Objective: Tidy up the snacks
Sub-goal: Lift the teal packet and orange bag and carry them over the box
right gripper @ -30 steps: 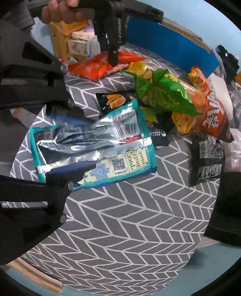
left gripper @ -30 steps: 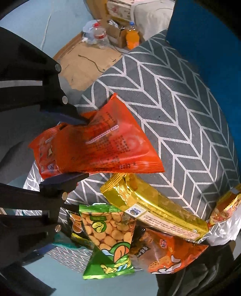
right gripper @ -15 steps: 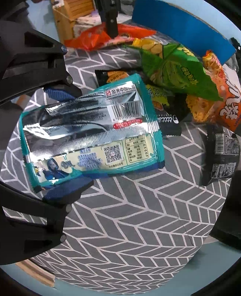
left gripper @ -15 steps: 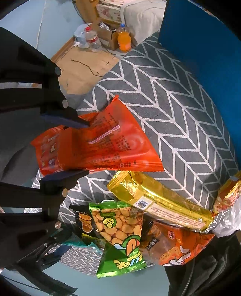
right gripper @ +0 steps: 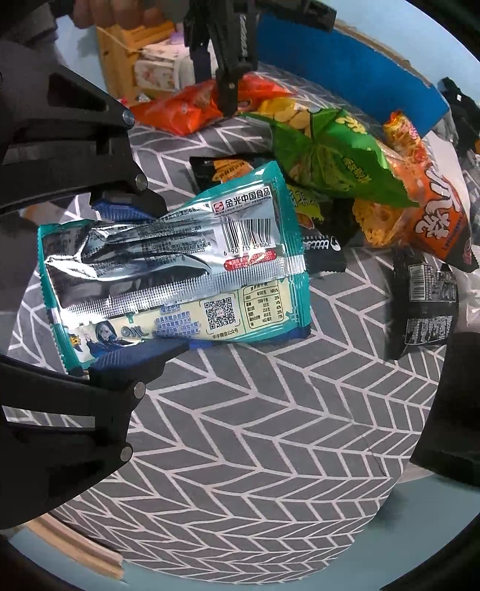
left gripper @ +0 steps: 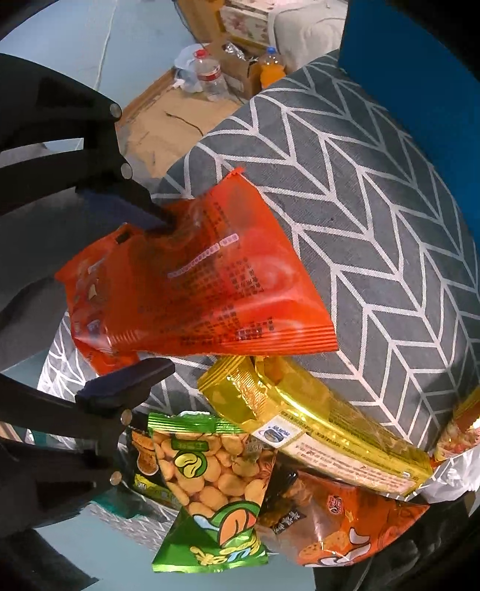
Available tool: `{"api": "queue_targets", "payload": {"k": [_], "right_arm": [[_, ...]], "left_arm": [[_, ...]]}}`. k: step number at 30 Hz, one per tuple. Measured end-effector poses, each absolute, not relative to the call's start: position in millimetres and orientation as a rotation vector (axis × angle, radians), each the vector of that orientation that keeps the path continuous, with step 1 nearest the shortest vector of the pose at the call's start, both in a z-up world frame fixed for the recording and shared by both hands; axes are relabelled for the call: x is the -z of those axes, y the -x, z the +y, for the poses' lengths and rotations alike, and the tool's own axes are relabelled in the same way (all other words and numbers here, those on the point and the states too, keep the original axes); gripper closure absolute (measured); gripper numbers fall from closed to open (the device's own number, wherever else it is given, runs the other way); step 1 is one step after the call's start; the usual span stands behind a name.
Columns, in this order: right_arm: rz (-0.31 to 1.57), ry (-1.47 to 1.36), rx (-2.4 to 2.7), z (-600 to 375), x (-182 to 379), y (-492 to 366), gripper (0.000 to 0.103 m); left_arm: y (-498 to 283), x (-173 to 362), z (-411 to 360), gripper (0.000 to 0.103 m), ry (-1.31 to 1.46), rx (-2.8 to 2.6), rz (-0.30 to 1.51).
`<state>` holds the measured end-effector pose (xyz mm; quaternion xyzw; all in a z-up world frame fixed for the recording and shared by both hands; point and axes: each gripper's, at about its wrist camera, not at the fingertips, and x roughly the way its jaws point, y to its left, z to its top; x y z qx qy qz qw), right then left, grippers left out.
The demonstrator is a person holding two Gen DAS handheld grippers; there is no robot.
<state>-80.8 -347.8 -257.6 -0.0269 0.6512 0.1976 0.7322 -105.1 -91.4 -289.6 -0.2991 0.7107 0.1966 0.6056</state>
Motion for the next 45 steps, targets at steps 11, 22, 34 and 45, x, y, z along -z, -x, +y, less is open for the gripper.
{"api": "queue_targets", "payload": {"k": [11,22,34,45], "right_arm": [[1.424,0.032,-0.450,-355,250,75,0.048],[1.387,0.015,-0.471,-362,214,65,0.048],[1.337,-0.011,-0.503,-360,179,47,0.048],[1.298,-0.002,-0.517,-334,167,48,0.048]], "left_arm": [[107,273,-92,0.060,0.631,-0.402,1.621],[97,245,-98,0.083,0.585,-0.336,1.596],[88,223,-87,0.088,0.591,-0.276,1.572],[73,181,-83,0.088,0.506,-0.210,1.509]]}}
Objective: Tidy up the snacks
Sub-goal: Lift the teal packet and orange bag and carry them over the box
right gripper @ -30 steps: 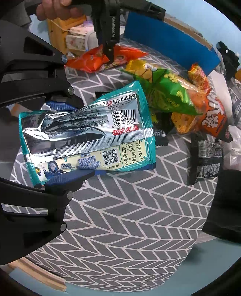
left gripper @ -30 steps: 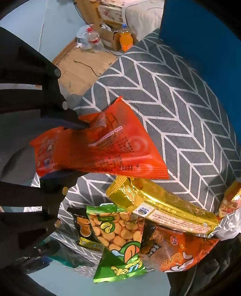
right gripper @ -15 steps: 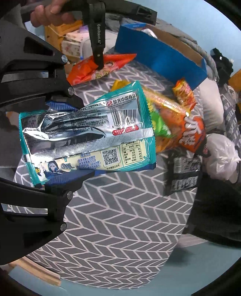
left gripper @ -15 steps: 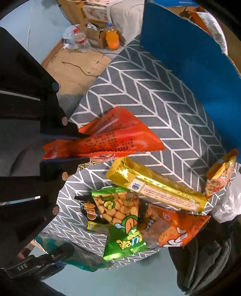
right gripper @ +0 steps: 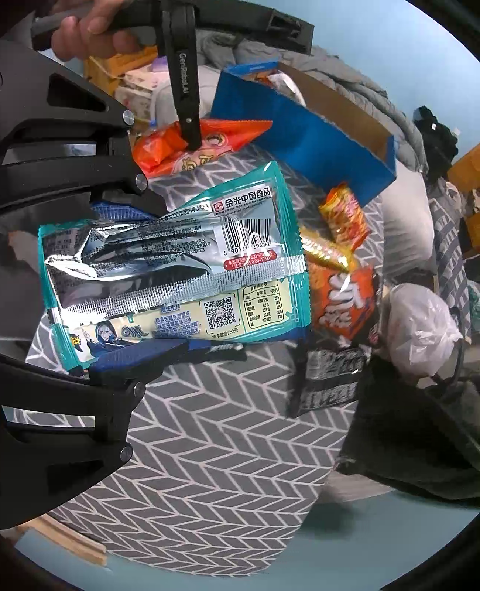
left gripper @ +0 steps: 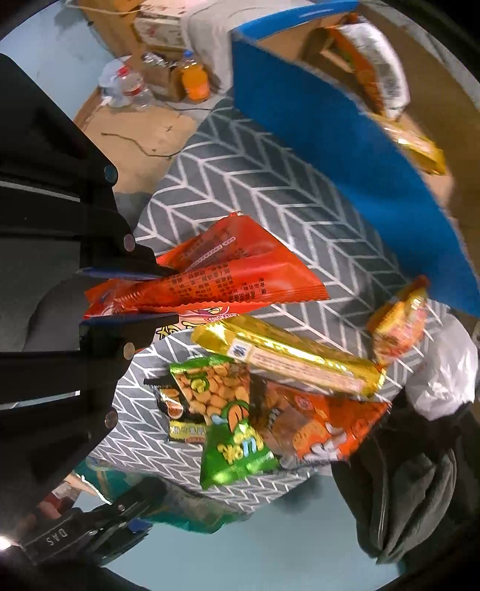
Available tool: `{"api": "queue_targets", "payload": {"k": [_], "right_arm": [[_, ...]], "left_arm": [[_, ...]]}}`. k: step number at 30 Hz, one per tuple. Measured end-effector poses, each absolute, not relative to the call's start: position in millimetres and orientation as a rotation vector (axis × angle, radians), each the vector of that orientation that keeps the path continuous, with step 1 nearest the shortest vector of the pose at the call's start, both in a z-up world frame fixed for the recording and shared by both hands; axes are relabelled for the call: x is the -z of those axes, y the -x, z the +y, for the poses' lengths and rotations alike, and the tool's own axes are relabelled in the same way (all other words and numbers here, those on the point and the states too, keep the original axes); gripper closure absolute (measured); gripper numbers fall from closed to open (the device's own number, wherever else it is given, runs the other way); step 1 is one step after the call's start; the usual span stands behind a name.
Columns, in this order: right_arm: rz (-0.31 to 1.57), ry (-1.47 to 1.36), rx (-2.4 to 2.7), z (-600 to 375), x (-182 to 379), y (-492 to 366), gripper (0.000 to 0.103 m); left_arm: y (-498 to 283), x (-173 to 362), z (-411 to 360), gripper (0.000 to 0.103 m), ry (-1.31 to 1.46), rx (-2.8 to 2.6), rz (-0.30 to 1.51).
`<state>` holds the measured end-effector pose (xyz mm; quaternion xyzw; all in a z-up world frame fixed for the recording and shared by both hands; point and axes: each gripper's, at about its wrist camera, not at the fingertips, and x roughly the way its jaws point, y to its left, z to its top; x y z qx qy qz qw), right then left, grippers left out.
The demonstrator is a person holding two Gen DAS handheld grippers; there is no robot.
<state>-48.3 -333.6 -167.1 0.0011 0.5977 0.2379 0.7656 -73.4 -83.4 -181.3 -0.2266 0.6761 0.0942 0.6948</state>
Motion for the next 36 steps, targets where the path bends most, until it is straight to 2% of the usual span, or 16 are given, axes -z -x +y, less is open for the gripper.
{"api": "queue_targets", "payload": {"k": [18,36], "right_arm": [[1.215,-0.050,-0.558,-240,118,12,0.048],[1.174,-0.014,-0.673,-79,103,-36,0.048]], "left_arm": [[31,84,-24,0.088,0.359,-0.110,1.361],[8,76,105,0.088,0.339,-0.161,1.315]]}}
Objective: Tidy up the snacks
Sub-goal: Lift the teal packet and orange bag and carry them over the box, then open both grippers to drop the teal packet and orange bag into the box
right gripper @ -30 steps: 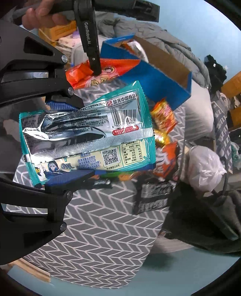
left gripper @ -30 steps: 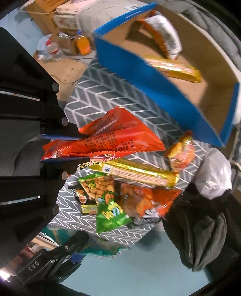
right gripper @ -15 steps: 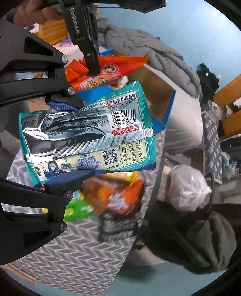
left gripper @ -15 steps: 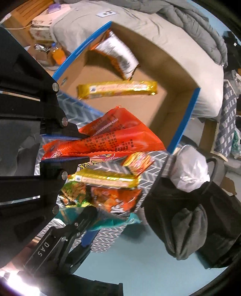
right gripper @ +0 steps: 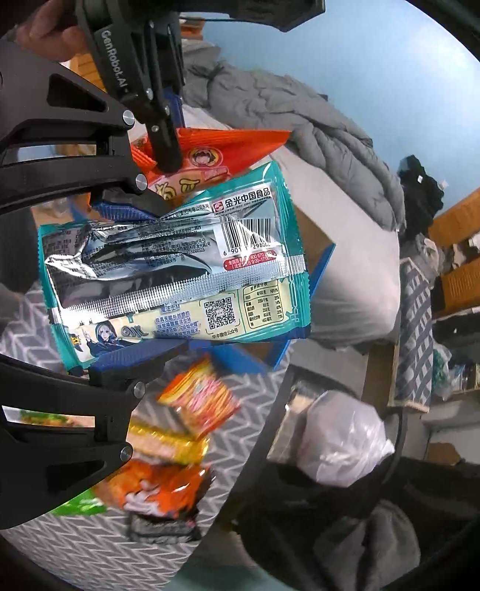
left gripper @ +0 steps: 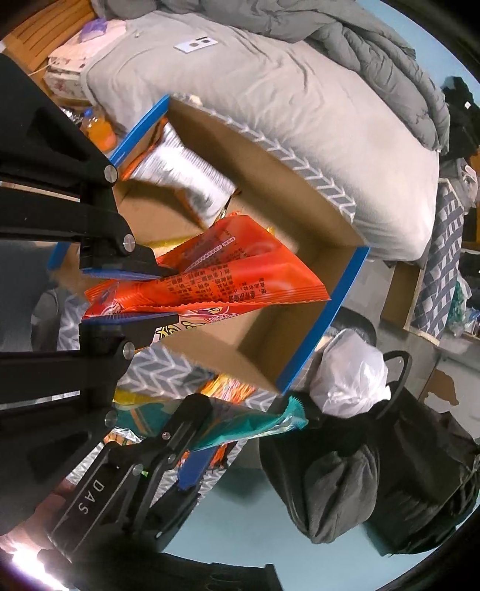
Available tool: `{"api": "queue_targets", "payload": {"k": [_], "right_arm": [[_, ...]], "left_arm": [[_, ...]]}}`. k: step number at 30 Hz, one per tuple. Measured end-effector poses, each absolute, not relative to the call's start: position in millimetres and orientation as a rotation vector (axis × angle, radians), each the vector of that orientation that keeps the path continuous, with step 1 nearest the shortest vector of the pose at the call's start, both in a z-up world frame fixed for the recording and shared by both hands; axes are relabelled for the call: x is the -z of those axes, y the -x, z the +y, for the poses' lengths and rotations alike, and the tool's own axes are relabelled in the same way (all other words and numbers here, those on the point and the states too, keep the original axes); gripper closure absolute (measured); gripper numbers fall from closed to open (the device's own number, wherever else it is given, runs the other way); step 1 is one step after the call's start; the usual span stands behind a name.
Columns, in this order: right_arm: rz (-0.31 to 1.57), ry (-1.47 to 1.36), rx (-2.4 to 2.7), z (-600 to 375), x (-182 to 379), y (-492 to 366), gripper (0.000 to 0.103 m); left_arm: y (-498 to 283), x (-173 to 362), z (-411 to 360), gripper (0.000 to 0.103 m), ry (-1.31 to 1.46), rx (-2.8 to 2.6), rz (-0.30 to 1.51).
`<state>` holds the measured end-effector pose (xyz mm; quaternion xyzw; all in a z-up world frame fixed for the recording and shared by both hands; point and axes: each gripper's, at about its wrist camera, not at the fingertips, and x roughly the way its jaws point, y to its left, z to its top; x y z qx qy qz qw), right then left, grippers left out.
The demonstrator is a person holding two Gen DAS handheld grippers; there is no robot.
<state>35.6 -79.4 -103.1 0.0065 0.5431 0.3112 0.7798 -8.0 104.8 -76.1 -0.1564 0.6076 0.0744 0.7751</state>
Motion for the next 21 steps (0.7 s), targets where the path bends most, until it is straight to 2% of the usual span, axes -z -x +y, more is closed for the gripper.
{"api": "queue_targets", "payload": {"k": [9,21], "right_arm": [[1.195,0.030,-0.680,-21,113,-46,0.048],[1.278,0.039,-0.658,9,138,-56,0.047]], "left_arm": [[-2,99,145,0.088,0.286,-0.187,1.333],[-9,128,155,0.088,0.227,-0.193,1.388]]}}
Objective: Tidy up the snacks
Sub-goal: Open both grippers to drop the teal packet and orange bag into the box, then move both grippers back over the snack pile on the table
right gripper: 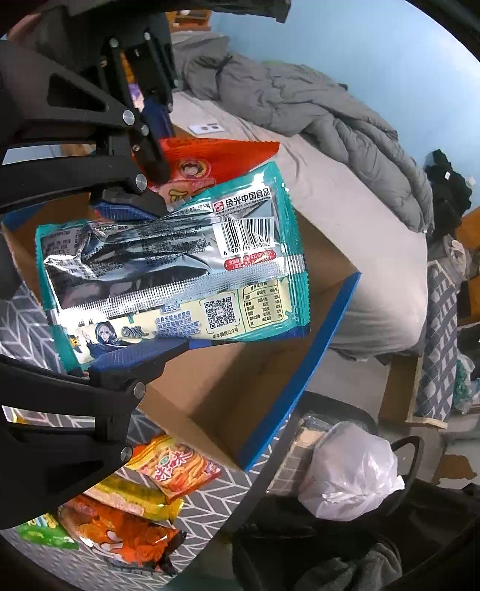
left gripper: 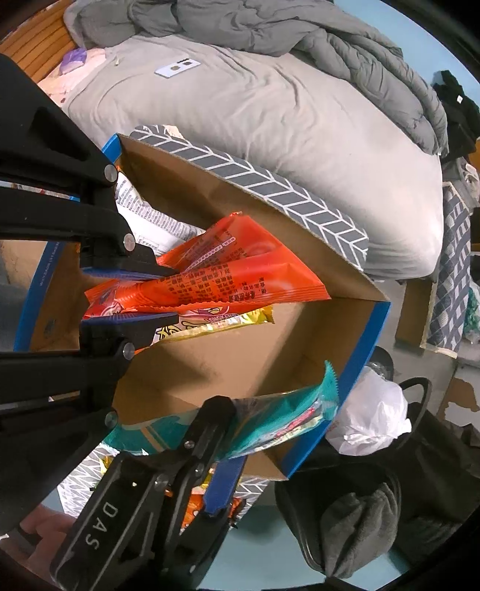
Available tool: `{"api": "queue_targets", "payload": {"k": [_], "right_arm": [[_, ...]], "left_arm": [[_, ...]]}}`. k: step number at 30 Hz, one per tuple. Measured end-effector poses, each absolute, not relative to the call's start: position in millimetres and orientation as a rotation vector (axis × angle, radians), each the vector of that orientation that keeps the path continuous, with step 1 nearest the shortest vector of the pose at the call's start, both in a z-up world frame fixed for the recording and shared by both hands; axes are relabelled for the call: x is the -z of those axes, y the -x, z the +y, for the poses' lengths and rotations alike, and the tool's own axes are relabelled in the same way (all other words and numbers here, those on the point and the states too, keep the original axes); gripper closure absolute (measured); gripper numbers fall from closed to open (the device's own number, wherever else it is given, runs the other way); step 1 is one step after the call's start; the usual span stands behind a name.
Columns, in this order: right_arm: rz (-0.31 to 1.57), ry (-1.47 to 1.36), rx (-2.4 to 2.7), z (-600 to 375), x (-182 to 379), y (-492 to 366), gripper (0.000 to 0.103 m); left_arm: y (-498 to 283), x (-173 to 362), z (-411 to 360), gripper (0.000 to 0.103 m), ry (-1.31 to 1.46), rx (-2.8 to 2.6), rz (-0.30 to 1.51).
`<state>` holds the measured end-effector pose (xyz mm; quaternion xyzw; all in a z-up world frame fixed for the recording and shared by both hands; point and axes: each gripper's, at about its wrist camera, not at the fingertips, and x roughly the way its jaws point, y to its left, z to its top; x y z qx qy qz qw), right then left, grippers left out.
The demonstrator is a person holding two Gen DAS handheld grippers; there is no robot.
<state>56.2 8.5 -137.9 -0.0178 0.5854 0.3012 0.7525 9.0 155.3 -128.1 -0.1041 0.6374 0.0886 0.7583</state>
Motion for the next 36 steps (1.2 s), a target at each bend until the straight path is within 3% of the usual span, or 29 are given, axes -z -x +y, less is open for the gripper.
{"api": "queue_targets", "payload": {"k": [3,10,14,21,25,36], "right_arm": [[1.286,0.040,-0.639,10,138,-57,0.044],[1.290,0.029,-0.594,8,134,-53,0.042],[1.274,-0.005,-0.561,-3,126,-52,0.028],[1.270,-0.074,-0.492,-35,112,-53,0.028],[1.280,-0.092,-0.439,-55,108,-49,0.027],[1.324,-0.161,-0.264,-136,110,-32,0.027]], "left_arm": [[-9,132,155,0.085,0.227,-0.190,1.406],[-8,126,157,0.051,0.223,-0.217,1.392],[-9,118,155,0.050,0.215,-0.214,1.390],[-10,101,144,0.049,0.195,-0.201,1.370],[-13,93,131,0.038,0.165,-0.175,1.358],[-21,85,74,0.038,0.059,-0.050,1.359]]}}
